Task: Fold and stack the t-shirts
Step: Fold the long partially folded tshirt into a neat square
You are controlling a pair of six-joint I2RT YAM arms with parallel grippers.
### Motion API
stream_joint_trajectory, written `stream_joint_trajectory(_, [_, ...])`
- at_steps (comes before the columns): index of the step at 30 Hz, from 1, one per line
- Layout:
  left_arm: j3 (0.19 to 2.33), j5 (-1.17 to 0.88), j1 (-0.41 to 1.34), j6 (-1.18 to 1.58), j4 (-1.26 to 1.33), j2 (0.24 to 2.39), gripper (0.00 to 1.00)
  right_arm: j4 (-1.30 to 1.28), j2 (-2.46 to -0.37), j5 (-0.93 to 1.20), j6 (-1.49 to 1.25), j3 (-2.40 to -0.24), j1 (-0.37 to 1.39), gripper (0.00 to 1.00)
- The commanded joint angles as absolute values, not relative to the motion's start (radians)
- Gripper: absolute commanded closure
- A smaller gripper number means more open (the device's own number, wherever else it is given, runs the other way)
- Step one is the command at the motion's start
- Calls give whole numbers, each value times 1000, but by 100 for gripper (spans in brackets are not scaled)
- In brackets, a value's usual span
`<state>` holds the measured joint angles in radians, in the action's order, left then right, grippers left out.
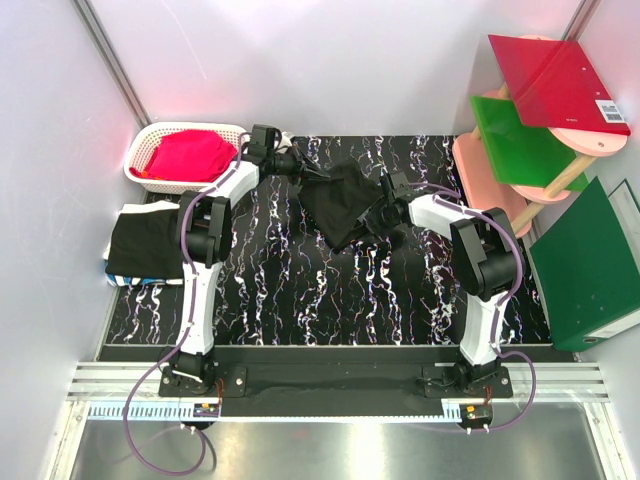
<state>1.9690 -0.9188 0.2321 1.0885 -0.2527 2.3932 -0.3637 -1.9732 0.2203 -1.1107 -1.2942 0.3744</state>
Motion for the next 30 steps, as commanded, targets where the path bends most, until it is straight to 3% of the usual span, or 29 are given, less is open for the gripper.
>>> stream_joint_trajectory(1, [1976, -959, 218, 1080, -221, 2384, 100, -341, -1924, 248, -1126, -1322, 382, 52])
stream_joint_trajectory(15, [1974, -960, 216, 1081, -221, 2393, 100, -357, -1783, 245, -1115, -1213, 382, 53])
stream_joint_trajectory(30, [1960, -960, 215, 1075, -221, 2390, 100, -351, -1994, 224, -1095, -1377, 382, 55])
